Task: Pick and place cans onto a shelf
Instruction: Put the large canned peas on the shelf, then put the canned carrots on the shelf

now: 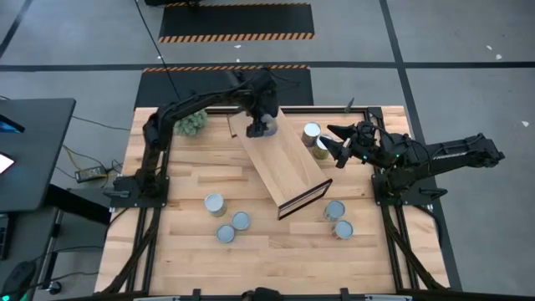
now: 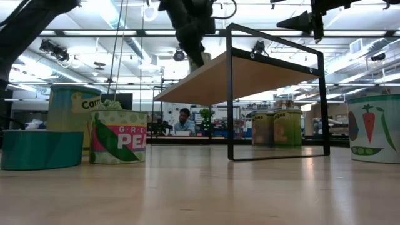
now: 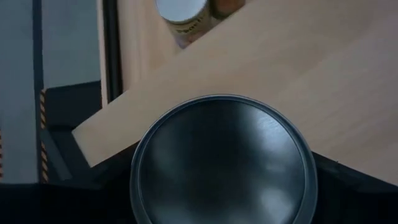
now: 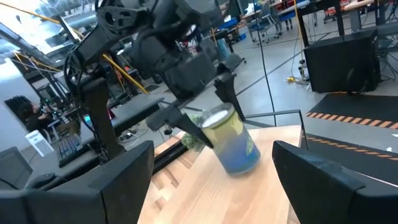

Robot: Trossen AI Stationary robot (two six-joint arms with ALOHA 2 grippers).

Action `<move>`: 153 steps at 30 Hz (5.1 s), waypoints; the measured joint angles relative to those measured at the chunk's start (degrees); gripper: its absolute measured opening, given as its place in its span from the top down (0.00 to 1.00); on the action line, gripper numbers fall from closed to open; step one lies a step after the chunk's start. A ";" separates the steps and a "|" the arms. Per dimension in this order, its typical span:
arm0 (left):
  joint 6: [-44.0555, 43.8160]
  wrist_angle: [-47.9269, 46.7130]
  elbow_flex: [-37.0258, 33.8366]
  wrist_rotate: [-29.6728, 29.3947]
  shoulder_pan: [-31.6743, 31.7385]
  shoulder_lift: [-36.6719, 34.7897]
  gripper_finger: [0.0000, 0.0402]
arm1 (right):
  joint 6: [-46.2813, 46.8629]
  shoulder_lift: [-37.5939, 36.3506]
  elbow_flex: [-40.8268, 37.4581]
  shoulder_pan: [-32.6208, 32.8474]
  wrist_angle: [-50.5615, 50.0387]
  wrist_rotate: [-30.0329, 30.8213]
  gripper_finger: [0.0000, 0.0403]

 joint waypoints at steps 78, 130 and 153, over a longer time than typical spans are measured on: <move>-27.05 -20.72 -0.08 -15.77 -5.43 -13.21 0.03 | -0.63 0.00 0.00 0.00 0.05 -1.18 0.17; -79.22 13.33 -86.22 2.53 -43.70 -62.99 0.03 | 1.09 0.00 0.02 0.02 -0.39 -1.65 0.17; -73.21 42.46 -94.73 -17.73 -47.19 -54.24 0.03 | 3.41 0.00 0.02 0.00 -0.04 -1.14 0.17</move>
